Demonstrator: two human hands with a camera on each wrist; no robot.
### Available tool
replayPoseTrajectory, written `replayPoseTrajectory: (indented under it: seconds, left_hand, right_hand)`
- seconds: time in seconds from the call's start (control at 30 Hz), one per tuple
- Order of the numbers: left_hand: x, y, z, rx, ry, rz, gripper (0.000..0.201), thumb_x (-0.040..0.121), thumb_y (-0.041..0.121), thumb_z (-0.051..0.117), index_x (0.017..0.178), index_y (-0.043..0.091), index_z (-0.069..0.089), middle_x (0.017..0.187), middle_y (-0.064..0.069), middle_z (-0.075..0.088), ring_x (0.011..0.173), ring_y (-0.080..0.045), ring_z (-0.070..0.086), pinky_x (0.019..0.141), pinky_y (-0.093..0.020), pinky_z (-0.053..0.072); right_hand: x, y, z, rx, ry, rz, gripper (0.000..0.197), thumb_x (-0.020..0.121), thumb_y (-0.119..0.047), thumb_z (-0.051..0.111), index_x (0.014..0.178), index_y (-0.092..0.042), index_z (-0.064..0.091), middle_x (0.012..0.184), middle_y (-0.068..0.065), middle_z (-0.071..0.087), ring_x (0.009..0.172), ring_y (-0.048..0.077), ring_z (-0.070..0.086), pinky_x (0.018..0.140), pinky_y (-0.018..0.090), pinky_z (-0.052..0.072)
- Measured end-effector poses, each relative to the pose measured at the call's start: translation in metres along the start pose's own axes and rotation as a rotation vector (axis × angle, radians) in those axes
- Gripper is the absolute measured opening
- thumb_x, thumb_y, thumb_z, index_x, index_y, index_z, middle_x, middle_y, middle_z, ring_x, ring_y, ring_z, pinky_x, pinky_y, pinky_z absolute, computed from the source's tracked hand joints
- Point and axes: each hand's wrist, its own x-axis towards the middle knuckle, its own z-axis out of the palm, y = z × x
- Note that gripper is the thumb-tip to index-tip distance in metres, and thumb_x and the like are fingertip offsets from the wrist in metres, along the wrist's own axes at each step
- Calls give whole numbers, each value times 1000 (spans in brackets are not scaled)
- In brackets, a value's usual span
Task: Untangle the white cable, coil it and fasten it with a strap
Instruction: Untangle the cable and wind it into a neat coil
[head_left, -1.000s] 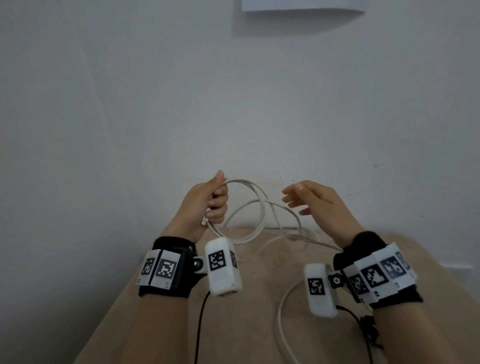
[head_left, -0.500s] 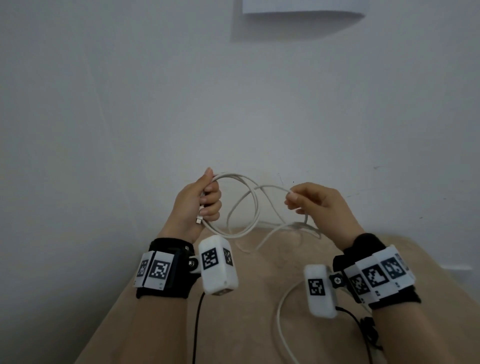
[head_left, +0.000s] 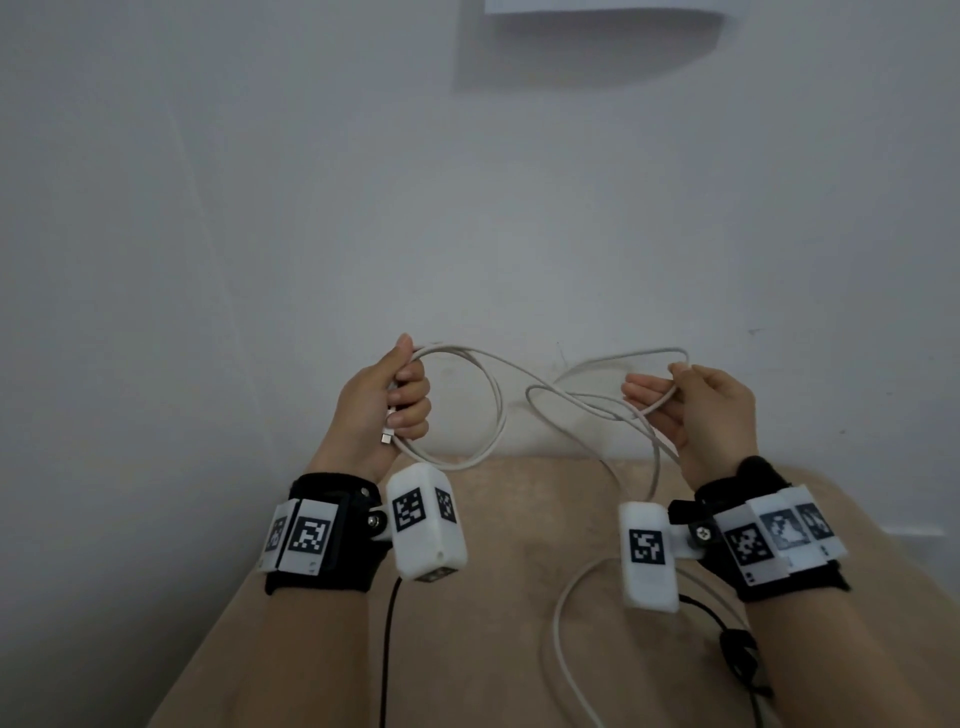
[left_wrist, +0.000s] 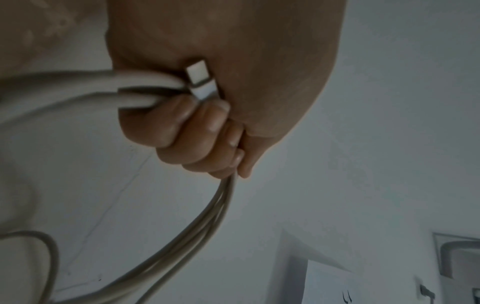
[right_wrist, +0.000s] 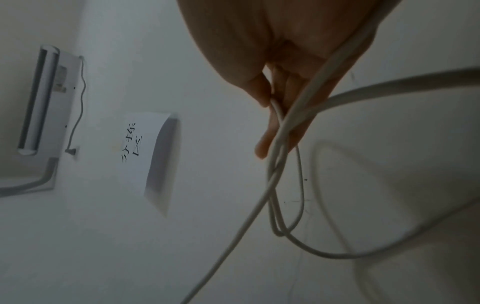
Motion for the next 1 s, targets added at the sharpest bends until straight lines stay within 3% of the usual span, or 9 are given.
replayPoseTrajectory:
  seconds: [0.1,0.17,0.33,0.5,0.6,0.67,0.73,0.87,1.0]
  left_hand:
    - [1,1,0,-39,-23,29,45,97,42,42,58,20,34,41,9,25,27,-2,21,30,-15,16]
    - [1,1,0,-71,-37,37,47,96,42,42,55,20,36,41,9,26,27,-2,22,30,-15,17]
    - [-1,-2,7,-34,-42,46,45,98,41,41,59,20,33,41,9,25,28,-2,21,31,-15,15]
    - [-3,-5,19,11,-81,63,43,98,41,41,62,19,32,43,9,25,30,-2,20,32,-15,16]
    - [-3,-5,22,-2,-92,89,43,98,40,41,61,19,34,44,9,25,30,-2,20,33,-16,15]
    - [-4,-3,22,-40,-98,94,43,98,40,41,61,19,34,43,9,26,30,-2,21,33,-16,15]
    - [-4,-2,22,-72,-98,95,44,98,41,40,59,19,34,42,9,26,29,-2,21,33,-16,15]
    - [-4,-2,21,-78,-122,76,45,98,41,39,59,19,34,42,9,25,29,-2,21,33,-16,14]
    - [-5,-4,21,86,-145,51,43,96,43,41,61,19,31,44,9,24,31,-3,20,36,-17,12]
  right_hand:
    - [5,6,-4,-254,15,31,28,99,-15,47,118,4,51,102,22,67,81,26,71,69,35,59]
    - [8,8,-6,-472,-27,15,20,96,-20,51,105,-6,62,111,18,66,88,24,66,77,37,56]
    - [-1,7,1,-746,-193,-108,24,95,-30,52,80,-28,71,101,-5,72,107,15,61,102,42,44]
    - [-20,8,23,-674,-553,-117,15,90,-23,61,103,-27,67,101,-3,74,102,9,66,101,38,47]
    - [-33,11,35,-556,-756,5,28,88,-13,63,114,-23,61,101,10,74,90,16,70,89,34,55]
    - [-40,11,40,-468,-781,79,23,89,-12,61,111,-19,62,94,13,74,76,20,68,77,31,58]
    - [-41,11,41,-436,-727,89,16,92,-19,58,105,-14,66,83,8,69,62,19,59,63,27,54]
    - [-31,15,37,-381,-554,-1,25,96,-27,52,96,-10,71,73,4,57,47,11,33,44,21,29]
    - [-22,10,29,-331,-342,-100,29,95,-24,56,79,-3,68,62,5,40,40,7,22,39,19,17]
